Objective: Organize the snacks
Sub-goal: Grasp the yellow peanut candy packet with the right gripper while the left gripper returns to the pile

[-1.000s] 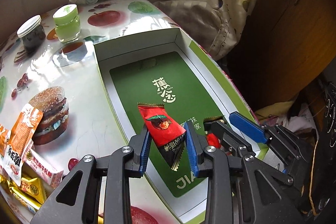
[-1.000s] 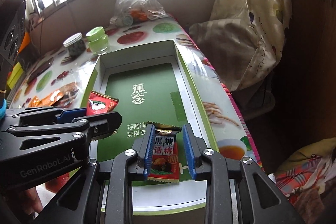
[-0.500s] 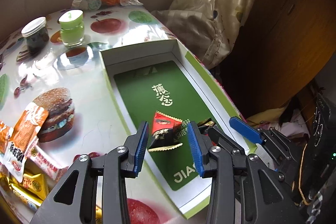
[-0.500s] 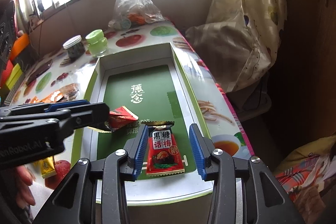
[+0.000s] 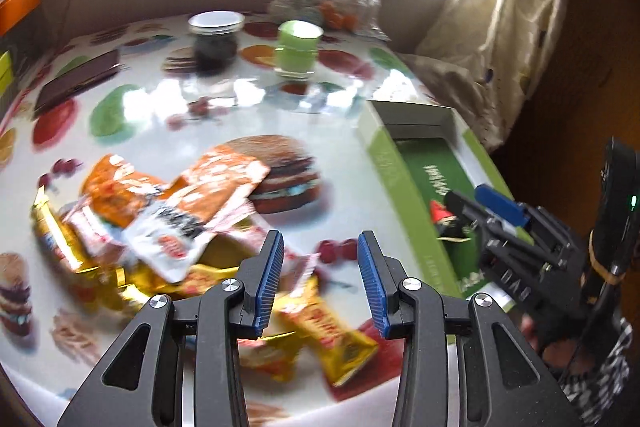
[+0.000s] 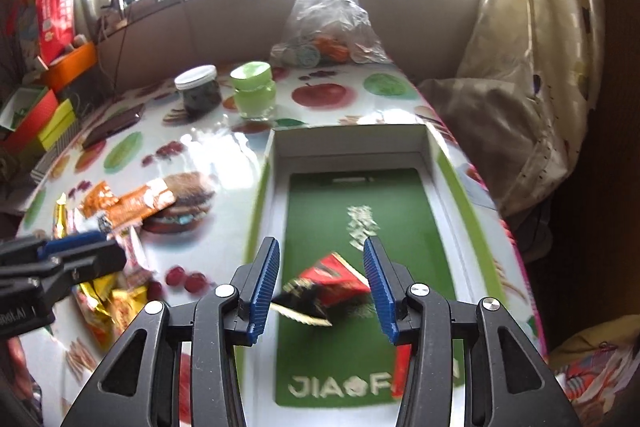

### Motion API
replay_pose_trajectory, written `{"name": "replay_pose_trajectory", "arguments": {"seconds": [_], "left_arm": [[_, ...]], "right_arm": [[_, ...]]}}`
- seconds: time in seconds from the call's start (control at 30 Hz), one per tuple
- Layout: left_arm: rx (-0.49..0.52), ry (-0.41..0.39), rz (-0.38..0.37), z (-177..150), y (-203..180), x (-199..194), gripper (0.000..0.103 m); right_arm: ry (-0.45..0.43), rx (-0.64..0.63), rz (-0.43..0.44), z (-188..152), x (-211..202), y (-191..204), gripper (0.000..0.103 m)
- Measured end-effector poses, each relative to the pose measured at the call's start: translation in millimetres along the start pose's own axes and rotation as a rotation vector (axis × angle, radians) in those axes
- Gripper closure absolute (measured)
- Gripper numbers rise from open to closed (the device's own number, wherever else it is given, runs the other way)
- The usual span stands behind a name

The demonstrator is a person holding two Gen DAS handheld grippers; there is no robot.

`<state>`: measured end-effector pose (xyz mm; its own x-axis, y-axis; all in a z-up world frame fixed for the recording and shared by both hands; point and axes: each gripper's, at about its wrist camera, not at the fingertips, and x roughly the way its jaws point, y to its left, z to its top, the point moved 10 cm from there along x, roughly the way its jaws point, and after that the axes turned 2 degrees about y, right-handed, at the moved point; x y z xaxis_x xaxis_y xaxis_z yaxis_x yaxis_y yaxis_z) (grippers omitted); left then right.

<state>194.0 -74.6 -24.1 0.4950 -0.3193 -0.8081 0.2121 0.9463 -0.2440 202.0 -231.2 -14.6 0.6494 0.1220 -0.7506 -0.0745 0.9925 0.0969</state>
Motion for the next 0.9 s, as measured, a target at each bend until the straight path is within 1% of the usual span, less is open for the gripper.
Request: {"name": "replay_pose_trajectory", "arguments": {"seconds": [0.1,0.17,0.2,0.23,0.3,0.37,0.4,0.47,0.53,0.6,0.7,0.83,0.87,0.9], "left_arm": [[-0.036,0.002,0.02,-5.8,23.2,-2.0,0.063],[-0.056,0.007,0.029,-9.2,35.9,-2.1,0.063],[-0.066,0.009,0.033,-10.7,41.8,-2.0,0.063],[-0.073,0.012,0.038,-12.5,47.3,-2.1,0.063],[-0.086,0.014,0.042,-16.2,56.4,-2.8,0.063],[-0.097,0.017,0.045,-18.9,63.1,-3.3,0.063],[-0.102,0.018,0.047,-20.8,66.8,-4.2,0.063],[-0.109,0.016,0.05,-22.2,73.0,-5.3,0.063],[-0.118,0.012,0.051,-23.0,77.6,-7.7,0.063],[-0.124,0.009,0.054,-23.5,83.5,-10.2,0.063],[-0.133,0.003,0.062,-24.4,93.0,-14.3,0.063],[-0.155,-0.001,0.074,-27.9,107.0,-19.4,0.063],[-0.159,-0.002,0.076,-28.7,109.2,-20.7,0.063],[-0.159,-0.001,0.078,-29.8,111.5,-22.1,0.063]], "right_arm": [[0.012,0.01,0.064,8.4,10.9,17.4,0.06],[0.048,-0.006,0.064,7.7,21.6,26.9,0.06],[0.064,-0.017,0.055,6.3,26.5,30.3,0.066],[0.077,-0.025,0.059,4.7,30.7,35.0,0.069],[0.092,-0.048,0.062,0.5,35.6,43.2,0.08],[0.095,-0.067,0.058,-2.6,37.8,49.4,0.087],[0.094,-0.068,0.056,-3.4,38.4,51.3,0.088],[0.095,-0.056,0.076,-3.5,39.2,56.2,0.092],[0.097,-0.059,0.098,-3.4,40.0,64.7,0.093],[0.095,-0.084,0.091,-4.0,40.5,72.8,0.093],[0.099,-0.103,0.111,-6.2,39.4,85.5,0.093],[0.107,-0.105,0.1,-6.1,41.8,88.6,0.093],[0.106,-0.099,0.099,-5.3,40.5,88.1,0.091],[0.102,-0.095,0.1,-4.0,38.0,88.2,0.087]]}}
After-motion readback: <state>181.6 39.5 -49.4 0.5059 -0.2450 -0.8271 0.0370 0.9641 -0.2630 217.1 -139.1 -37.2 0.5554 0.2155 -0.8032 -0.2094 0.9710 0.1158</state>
